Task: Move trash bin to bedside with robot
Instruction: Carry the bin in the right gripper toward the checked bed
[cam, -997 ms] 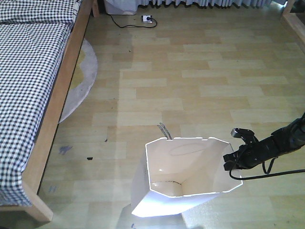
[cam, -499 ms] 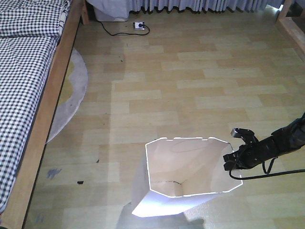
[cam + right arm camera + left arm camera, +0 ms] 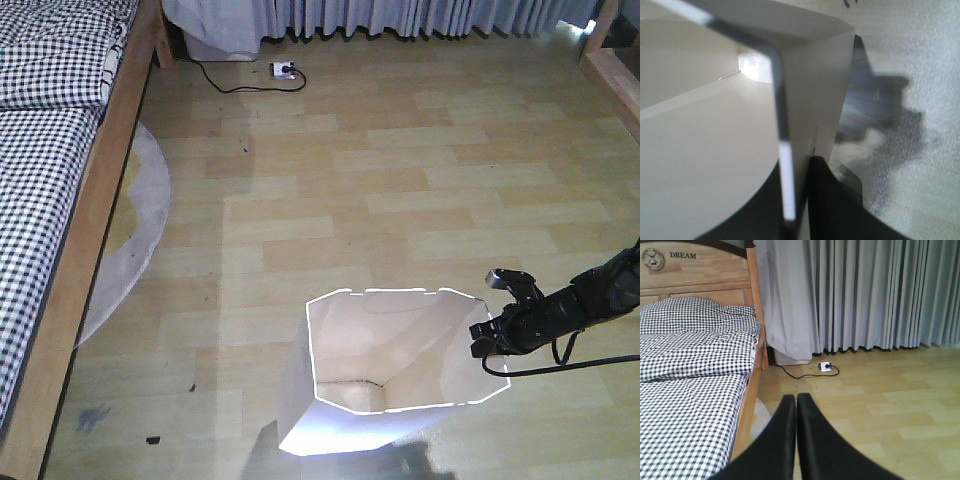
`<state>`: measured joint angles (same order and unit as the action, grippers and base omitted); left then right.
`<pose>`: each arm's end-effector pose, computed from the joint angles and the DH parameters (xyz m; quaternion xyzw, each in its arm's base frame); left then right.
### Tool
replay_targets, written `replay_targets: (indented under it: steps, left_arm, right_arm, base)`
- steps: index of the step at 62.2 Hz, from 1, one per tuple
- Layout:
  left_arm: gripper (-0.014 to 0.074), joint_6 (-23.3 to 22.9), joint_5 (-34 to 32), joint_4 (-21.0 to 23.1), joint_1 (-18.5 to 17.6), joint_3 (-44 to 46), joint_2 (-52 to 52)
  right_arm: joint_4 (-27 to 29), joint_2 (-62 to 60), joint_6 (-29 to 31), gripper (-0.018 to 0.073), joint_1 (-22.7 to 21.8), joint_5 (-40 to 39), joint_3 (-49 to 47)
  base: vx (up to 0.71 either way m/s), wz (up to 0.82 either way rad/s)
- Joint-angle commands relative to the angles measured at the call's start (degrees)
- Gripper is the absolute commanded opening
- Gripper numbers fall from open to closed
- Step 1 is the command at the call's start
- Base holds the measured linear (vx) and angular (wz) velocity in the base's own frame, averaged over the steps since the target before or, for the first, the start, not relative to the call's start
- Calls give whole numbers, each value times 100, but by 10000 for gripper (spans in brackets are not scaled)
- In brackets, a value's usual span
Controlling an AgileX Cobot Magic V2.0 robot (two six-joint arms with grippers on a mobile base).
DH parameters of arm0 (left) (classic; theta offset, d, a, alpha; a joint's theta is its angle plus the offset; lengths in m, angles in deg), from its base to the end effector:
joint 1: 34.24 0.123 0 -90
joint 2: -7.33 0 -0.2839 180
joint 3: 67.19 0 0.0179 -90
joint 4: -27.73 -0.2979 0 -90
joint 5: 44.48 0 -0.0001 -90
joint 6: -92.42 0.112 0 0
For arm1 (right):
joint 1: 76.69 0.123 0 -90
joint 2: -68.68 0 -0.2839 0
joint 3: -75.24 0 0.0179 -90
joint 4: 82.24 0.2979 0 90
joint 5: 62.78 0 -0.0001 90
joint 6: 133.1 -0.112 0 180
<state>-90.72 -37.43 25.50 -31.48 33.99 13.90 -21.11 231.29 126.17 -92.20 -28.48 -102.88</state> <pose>0.1252 0.0066 0.1924 -0.0249 0.7215 0.0128 0.6918 0.3647 -0.0438 -0.1717 -0.0570 0.9650 0.2484 0.0624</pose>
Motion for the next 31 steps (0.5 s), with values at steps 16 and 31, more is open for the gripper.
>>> replay_targets:
  steps: [16, 31]
  left_arm:
    - [-6, -25, -416, 26, -7, 119, -30]
    - [-6, -25, -416, 26, -7, 119, -30]
  right_arm:
    - [373, -485, 26, -5, -22, 1202, -66]
    - [373, -485, 26, -5, -22, 1202, -66]
  base:
    - [30, 5]
    - [30, 5]
